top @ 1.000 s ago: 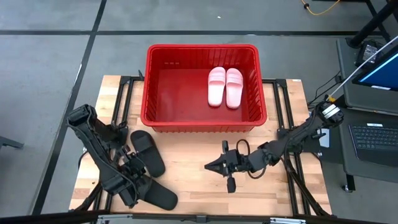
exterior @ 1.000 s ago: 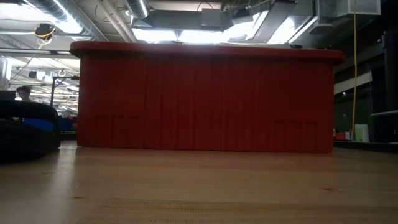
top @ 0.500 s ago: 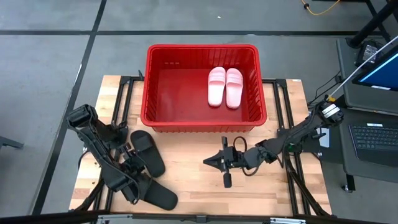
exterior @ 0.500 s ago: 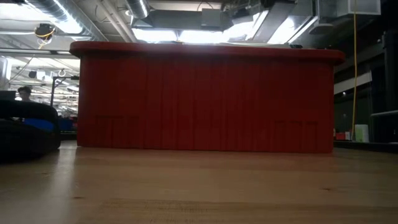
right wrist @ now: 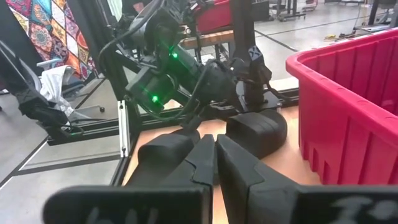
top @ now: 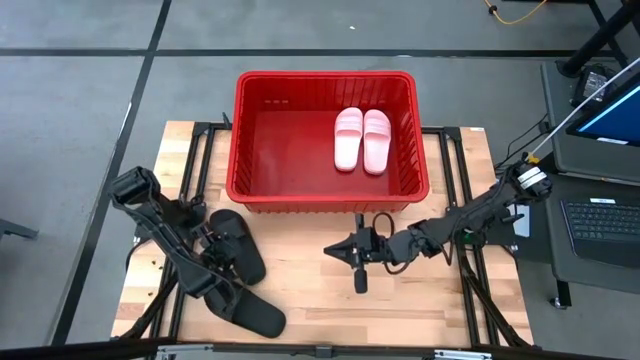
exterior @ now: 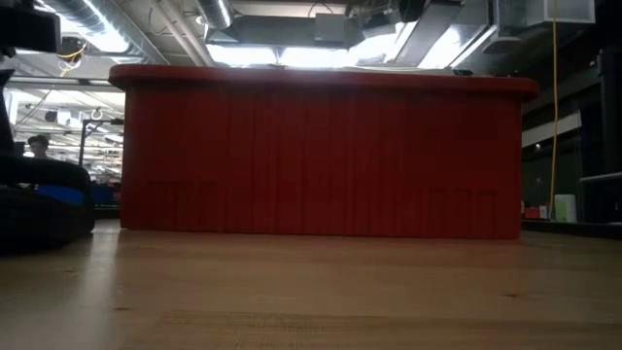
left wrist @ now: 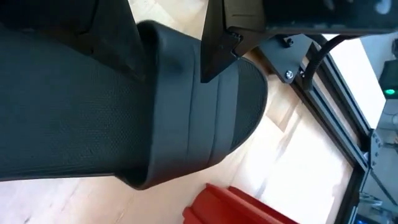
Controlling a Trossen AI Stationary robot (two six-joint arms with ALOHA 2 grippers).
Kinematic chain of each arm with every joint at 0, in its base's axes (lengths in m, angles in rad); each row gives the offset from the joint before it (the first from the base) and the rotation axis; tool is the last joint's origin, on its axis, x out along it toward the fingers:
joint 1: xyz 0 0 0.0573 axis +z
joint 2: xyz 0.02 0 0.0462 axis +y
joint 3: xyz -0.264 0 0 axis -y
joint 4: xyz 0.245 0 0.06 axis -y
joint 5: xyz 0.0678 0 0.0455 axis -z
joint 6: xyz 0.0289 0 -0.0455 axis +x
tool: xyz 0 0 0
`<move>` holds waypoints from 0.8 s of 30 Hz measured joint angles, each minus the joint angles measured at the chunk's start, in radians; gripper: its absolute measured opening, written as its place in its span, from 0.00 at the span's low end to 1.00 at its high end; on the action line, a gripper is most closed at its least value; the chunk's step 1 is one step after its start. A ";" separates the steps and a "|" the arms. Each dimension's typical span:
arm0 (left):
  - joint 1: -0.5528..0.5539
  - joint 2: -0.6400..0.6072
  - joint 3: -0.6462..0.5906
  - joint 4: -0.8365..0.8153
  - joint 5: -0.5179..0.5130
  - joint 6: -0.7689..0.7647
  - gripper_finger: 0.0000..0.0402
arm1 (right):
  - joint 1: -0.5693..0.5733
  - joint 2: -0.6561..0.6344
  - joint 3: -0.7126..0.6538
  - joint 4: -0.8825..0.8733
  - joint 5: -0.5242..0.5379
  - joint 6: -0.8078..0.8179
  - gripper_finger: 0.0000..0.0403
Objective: Pick and place slides into bin
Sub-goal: Put the top black slide into the red bin
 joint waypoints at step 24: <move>0.084 0.000 -0.067 0.052 0.005 0.079 0.20 | 0.002 0.000 0.000 0.001 -0.002 0.045 0.05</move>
